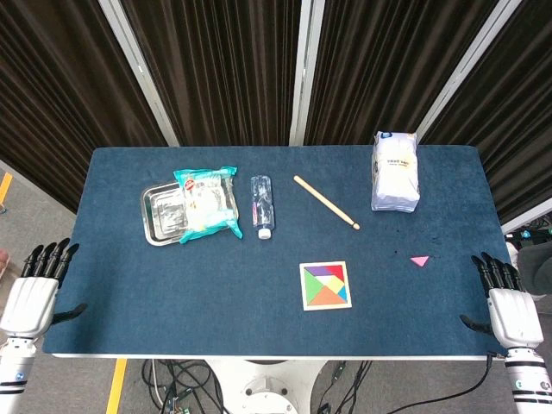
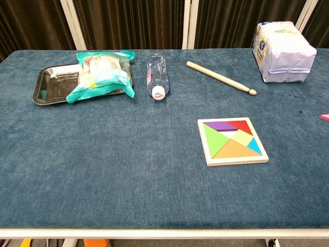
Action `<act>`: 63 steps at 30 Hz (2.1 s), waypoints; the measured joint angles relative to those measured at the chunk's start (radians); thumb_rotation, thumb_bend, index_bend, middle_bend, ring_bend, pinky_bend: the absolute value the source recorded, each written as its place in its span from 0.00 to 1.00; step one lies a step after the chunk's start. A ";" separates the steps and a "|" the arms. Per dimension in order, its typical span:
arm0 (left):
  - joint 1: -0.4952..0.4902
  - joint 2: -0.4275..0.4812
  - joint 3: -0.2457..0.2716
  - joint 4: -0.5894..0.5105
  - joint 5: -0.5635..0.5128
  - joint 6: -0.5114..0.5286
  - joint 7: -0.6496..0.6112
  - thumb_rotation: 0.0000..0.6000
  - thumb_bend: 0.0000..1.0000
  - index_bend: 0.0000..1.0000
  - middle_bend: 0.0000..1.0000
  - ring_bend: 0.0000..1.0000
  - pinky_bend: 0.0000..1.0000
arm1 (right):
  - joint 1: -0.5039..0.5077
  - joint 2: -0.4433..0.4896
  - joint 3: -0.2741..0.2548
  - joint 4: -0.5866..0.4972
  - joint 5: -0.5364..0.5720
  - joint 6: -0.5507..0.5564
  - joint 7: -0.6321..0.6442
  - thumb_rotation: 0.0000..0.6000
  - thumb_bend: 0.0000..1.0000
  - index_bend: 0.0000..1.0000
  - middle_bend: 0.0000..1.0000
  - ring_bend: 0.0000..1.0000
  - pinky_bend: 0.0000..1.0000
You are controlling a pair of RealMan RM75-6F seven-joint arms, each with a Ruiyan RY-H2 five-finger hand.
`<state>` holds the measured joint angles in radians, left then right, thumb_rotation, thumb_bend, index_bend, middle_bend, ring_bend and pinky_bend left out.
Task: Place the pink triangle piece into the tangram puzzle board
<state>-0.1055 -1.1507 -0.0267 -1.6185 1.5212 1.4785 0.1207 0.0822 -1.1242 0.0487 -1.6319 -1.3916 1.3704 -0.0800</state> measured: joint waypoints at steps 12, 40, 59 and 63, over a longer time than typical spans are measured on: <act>-0.005 -0.003 0.006 0.012 -0.001 -0.020 -0.017 1.00 0.00 0.00 0.00 0.00 0.00 | 0.039 0.013 0.014 0.020 0.037 -0.068 -0.055 1.00 0.00 0.00 0.00 0.00 0.00; -0.017 -0.019 0.014 0.037 -0.010 -0.050 -0.032 1.00 0.00 0.00 0.00 0.00 0.00 | 0.448 -0.118 0.061 0.342 0.159 -0.639 -0.142 1.00 0.00 0.09 0.00 0.00 0.00; -0.023 -0.019 0.016 0.042 -0.012 -0.059 -0.036 1.00 0.00 0.00 0.00 0.00 0.00 | 0.484 -0.197 0.042 0.446 0.152 -0.658 -0.039 1.00 0.11 0.27 0.00 0.00 0.00; -0.023 -0.019 0.016 0.041 -0.013 -0.061 -0.035 1.00 0.00 0.00 0.00 0.00 0.00 | 0.482 -0.202 0.034 0.459 0.150 -0.653 -0.027 1.00 0.11 0.29 0.00 0.00 0.00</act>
<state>-0.1286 -1.1693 -0.0103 -1.5771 1.5081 1.4171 0.0857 0.5641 -1.3261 0.0825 -1.1730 -1.2415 0.7176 -0.1071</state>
